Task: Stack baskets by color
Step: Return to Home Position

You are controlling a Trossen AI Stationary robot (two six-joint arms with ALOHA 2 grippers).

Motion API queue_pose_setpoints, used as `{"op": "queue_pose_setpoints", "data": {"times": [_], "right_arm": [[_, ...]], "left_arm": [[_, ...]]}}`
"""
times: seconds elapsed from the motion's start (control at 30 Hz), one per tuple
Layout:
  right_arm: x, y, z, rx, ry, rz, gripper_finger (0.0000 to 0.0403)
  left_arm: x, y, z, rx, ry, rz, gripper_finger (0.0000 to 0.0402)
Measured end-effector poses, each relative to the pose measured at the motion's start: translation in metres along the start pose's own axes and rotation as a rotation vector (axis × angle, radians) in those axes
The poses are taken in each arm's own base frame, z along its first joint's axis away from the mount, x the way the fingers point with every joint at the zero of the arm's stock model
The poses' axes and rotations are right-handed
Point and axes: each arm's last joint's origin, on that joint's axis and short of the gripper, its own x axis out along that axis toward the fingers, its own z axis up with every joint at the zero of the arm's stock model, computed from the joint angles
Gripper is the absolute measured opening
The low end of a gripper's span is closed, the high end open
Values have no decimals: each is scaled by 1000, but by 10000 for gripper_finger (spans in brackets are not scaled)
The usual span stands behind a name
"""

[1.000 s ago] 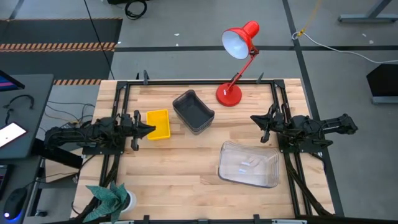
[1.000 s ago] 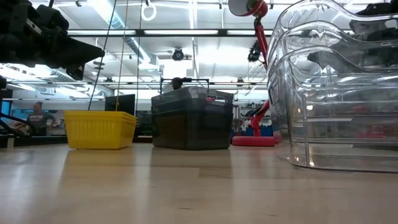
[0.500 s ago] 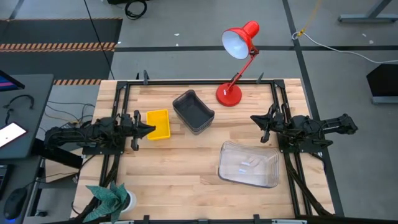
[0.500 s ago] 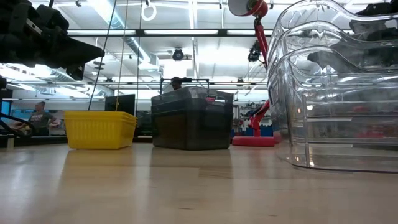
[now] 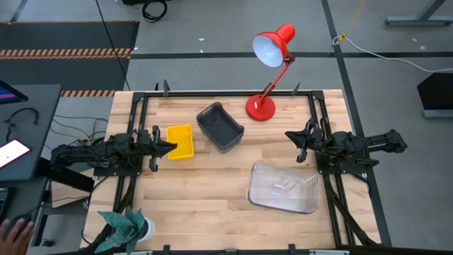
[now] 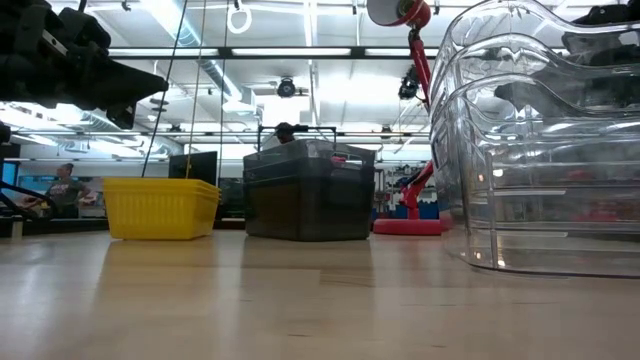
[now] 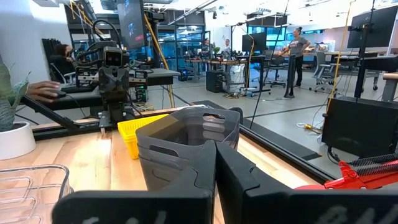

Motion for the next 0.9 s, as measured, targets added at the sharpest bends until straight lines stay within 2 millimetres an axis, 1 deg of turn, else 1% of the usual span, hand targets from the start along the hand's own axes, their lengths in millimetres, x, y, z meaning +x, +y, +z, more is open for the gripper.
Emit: {"op": "queue_pose_setpoints", "data": {"times": [0.23, 0.6, 0.9], "right_arm": [[0, 0, 0, 0, 0, 0, 14], [0, 0, 0, 0, 0, 0, 14], [0, 0, 0, 0, 0, 0, 14]], "left_arm": [[0, 0, 0, 0, 0, 0, 33], [0, 0, 0, 0, 0, 0, 24], [0, 0, 0, 0, 0, 0, 34]]}}
